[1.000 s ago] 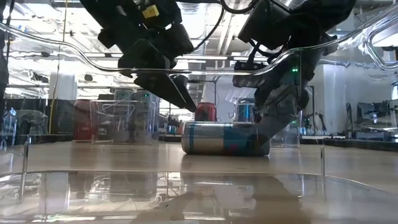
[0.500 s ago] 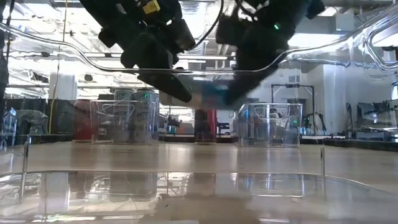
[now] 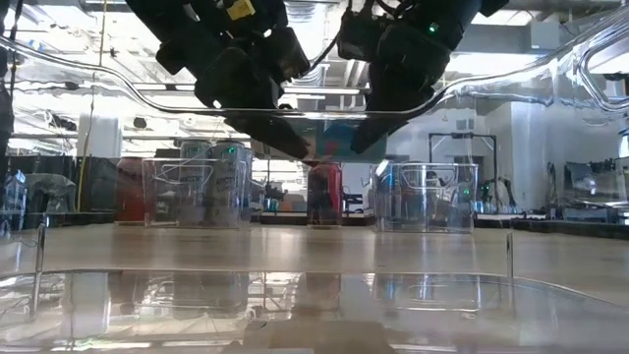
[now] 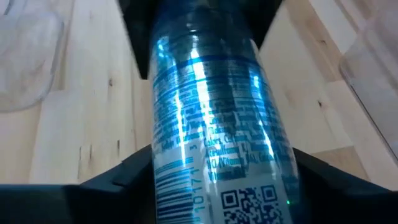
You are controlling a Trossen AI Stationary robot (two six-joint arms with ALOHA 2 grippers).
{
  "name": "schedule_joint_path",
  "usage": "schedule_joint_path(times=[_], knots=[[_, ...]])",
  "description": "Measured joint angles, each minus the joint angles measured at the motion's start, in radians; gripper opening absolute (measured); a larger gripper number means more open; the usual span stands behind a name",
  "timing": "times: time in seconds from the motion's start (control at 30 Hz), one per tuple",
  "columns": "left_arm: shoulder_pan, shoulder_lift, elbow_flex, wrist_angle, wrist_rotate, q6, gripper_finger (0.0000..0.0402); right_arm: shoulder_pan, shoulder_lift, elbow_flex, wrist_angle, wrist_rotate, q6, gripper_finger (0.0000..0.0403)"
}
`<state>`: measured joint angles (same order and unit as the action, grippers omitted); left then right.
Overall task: Sort soda cans
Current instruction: Put the left blue soda can into the top right transparent bin
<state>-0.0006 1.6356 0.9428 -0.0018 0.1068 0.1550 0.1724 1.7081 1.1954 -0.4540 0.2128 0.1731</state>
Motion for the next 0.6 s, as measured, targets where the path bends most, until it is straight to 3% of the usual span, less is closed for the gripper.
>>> schedule_joint_path(times=[0.1,0.27,0.43,0.6], knots=[[0.003,0.0,0.0,0.006,-0.009,-0.021,0.0224,-0.001,0.0,0.0,-0.004,0.012,0.02,0.0234],[0.005,0.0,0.0,0.013,-0.004,-0.026,0.0222,-0.007,-0.001,0.0,-0.006,0.007,0.033,0.0238],[0.004,-0.005,0.0,0.024,0.009,-0.009,0.0222,0.016,-0.018,0.0,-0.013,0.013,0.045,0.0275],[0.003,-0.019,0.0,0.026,0.046,-0.007,0.0222,0.071,-0.101,-0.002,-0.01,0.124,0.055,0.0313]])
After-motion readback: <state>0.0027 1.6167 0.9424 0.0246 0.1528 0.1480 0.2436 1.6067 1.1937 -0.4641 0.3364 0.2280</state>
